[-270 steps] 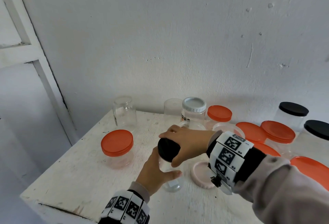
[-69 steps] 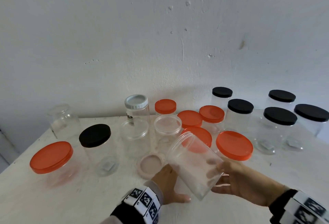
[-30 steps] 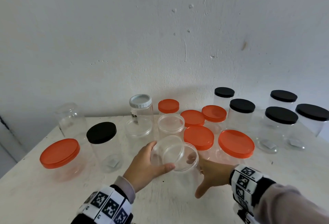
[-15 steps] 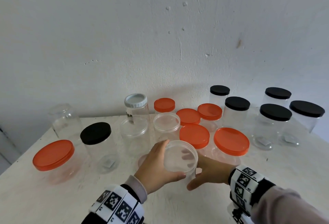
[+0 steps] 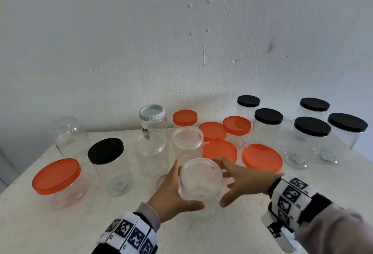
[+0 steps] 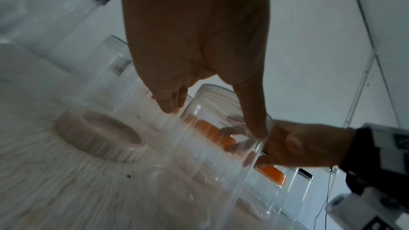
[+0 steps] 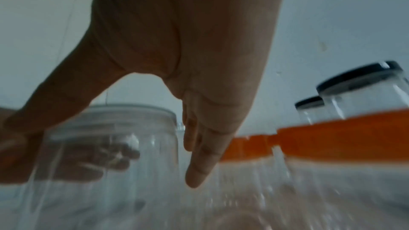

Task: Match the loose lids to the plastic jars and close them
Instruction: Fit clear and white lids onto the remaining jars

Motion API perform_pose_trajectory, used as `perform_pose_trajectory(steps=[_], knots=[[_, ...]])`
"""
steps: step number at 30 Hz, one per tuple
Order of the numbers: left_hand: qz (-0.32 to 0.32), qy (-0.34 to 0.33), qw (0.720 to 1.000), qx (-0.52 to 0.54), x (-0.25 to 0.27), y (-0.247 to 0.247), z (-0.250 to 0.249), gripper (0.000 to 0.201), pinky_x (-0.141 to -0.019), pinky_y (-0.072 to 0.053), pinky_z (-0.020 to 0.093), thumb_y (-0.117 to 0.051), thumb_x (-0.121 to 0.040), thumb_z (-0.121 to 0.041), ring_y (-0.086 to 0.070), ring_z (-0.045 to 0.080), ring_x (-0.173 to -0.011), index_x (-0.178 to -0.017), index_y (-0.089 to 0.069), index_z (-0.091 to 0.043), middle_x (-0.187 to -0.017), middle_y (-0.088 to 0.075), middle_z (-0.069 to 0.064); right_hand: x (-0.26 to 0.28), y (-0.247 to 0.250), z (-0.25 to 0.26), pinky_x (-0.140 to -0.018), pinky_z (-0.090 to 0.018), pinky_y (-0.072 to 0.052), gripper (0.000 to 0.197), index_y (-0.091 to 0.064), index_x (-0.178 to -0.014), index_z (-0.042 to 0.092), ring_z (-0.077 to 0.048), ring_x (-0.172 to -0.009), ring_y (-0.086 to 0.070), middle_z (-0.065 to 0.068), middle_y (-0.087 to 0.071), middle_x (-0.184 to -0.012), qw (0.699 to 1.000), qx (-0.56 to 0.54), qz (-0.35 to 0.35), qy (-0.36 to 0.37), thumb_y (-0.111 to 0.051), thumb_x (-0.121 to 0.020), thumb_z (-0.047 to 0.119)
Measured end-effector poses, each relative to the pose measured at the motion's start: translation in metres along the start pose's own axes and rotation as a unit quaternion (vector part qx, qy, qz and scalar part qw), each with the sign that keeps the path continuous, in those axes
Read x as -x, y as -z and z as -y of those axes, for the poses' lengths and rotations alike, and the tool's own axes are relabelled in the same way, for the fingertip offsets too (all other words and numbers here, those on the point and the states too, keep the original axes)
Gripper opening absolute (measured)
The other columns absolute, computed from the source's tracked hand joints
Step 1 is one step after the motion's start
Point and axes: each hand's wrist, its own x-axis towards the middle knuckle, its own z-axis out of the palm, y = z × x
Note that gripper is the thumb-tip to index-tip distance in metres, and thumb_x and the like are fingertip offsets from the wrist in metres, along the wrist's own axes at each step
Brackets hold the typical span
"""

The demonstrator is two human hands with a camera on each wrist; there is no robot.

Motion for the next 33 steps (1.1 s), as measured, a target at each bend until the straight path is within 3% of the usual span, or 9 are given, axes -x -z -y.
perform_pose_trajectory(steps=[2,4,8,10,13,17,24,30,33], knots=[[0.003,0.007,1.000,0.029,-0.001,-0.003,0.006,0.129,-0.103,-0.026,0.017,-0.087,-0.058,-0.042,-0.027,0.000,-0.124,-0.144,0.009,-0.038,-0.122,-0.025,-0.039,0.005,0.008,0.016,-0.113,-0.034,-0.032,0.119,-0.009,-0.147,0.040,-0.007,-0.138,-0.030,0.017,-0.031,-0.148,0.999,0.042,-0.011,0.010,-0.090,-0.060,0.036],[0.006,0.009,0.998,0.065,-0.002,-0.007,0.009,0.123,-0.106,-0.030,0.018,-0.088,-0.057,-0.038,-0.031,0.000,-0.126,-0.147,-0.005,-0.033,-0.132,-0.030,-0.026,0.006,0.011,0.034,-0.116,-0.034,-0.026,0.119,-0.006,-0.148,0.040,-0.008,-0.140,-0.025,0.016,-0.024,-0.153,0.994,0.101,-0.019,0.021,-0.088,-0.061,0.042],[-0.008,-0.014,0.994,0.108,-0.002,-0.017,0.012,0.086,-0.081,-0.042,0.004,-0.089,-0.056,-0.028,-0.045,-0.015,-0.110,-0.121,-0.036,-0.045,-0.123,-0.046,-0.023,-0.004,0.005,0.067,-0.115,-0.035,-0.018,0.116,-0.004,-0.150,0.041,-0.012,-0.144,-0.013,0.016,-0.010,-0.158,0.968,0.247,0.004,0.033,-0.084,-0.066,0.044],[-0.014,-0.010,0.994,0.107,-0.002,-0.017,0.011,0.081,-0.084,-0.043,0.008,-0.089,-0.060,-0.025,-0.045,-0.009,-0.110,-0.117,-0.035,-0.047,-0.120,-0.045,-0.025,-0.012,0.002,0.080,-0.116,-0.042,-0.022,0.113,-0.006,-0.150,0.042,-0.017,-0.143,-0.015,0.014,-0.012,-0.157,0.952,0.304,0.031,0.020,-0.084,-0.068,0.040],[-0.010,-0.010,0.995,0.100,-0.002,-0.017,0.007,0.080,-0.103,-0.042,0.026,-0.086,-0.064,-0.022,-0.043,-0.002,-0.114,-0.117,-0.032,-0.047,-0.121,-0.041,-0.026,-0.021,0.002,0.093,-0.111,-0.050,-0.031,0.110,-0.009,-0.147,0.048,-0.023,-0.142,-0.022,0.012,-0.019,-0.154,0.933,0.354,0.070,-0.015,-0.084,-0.067,0.037],[-0.002,-0.003,0.994,0.106,0.000,-0.016,0.004,0.092,-0.109,-0.038,0.039,-0.086,-0.065,-0.021,-0.042,0.012,-0.126,-0.135,-0.028,-0.034,-0.133,-0.044,-0.012,-0.028,0.001,0.099,-0.108,-0.051,-0.035,0.107,-0.014,-0.145,0.051,-0.024,-0.140,-0.027,0.011,-0.025,-0.151,0.911,0.400,0.090,-0.041,-0.084,-0.065,0.043],[-0.003,-0.004,0.995,0.095,-0.001,-0.016,0.008,0.090,-0.103,-0.034,0.023,-0.086,-0.064,-0.026,-0.038,0.001,-0.117,-0.125,-0.022,-0.046,-0.122,-0.037,-0.030,-0.029,-0.003,0.097,-0.098,-0.047,-0.045,0.103,-0.019,-0.143,0.046,-0.025,-0.127,-0.043,0.009,-0.034,-0.141,0.909,0.409,0.060,-0.055,-0.077,-0.059,0.063],[-0.007,-0.005,0.994,0.109,-0.003,-0.016,0.012,0.097,-0.104,-0.040,0.030,-0.089,-0.060,-0.028,-0.043,0.009,-0.124,-0.137,-0.029,-0.034,-0.131,-0.045,-0.017,-0.026,-0.008,0.092,-0.086,-0.034,-0.043,0.107,-0.026,-0.144,0.029,-0.023,-0.121,-0.048,-0.001,-0.040,-0.140,0.911,0.404,0.006,-0.079,-0.064,-0.058,0.082],[-0.008,-0.005,0.994,0.109,-0.004,-0.016,0.014,0.095,-0.101,-0.037,0.024,-0.088,-0.061,-0.028,-0.040,0.005,-0.122,-0.131,-0.026,-0.040,-0.127,-0.042,-0.023,-0.024,-0.005,0.096,-0.102,-0.047,-0.039,0.113,-0.012,-0.147,0.041,-0.026,-0.133,-0.038,0.003,-0.030,-0.149,0.914,0.394,0.040,-0.086,-0.072,-0.056,0.074]])
